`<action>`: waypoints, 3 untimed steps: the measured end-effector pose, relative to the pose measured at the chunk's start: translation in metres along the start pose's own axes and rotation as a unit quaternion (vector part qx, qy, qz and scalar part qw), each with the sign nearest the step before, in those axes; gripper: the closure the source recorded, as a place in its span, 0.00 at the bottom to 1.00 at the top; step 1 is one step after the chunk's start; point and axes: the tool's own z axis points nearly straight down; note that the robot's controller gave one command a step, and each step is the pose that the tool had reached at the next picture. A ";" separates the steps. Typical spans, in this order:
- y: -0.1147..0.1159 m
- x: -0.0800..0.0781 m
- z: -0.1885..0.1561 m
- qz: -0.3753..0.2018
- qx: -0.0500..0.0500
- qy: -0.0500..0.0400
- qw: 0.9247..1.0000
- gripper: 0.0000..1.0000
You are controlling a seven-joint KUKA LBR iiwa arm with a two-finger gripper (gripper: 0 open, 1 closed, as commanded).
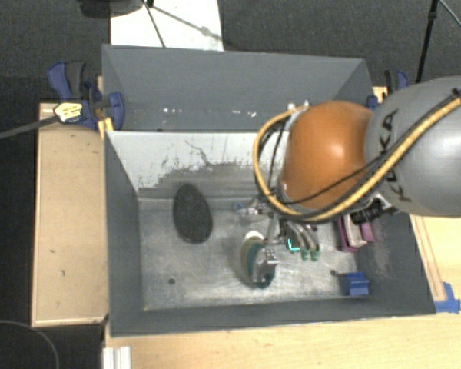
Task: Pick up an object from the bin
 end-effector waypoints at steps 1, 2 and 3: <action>-0.050 -0.019 0.086 -0.105 -0.001 -0.010 0.994 0.00; -0.050 -0.024 0.084 -0.102 -0.002 -0.019 0.995 1.00; -0.038 -0.024 -0.027 -0.116 0.000 -0.008 0.993 1.00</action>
Offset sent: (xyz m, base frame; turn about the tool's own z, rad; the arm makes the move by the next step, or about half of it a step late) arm 0.0164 -0.0606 -0.1075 -0.2183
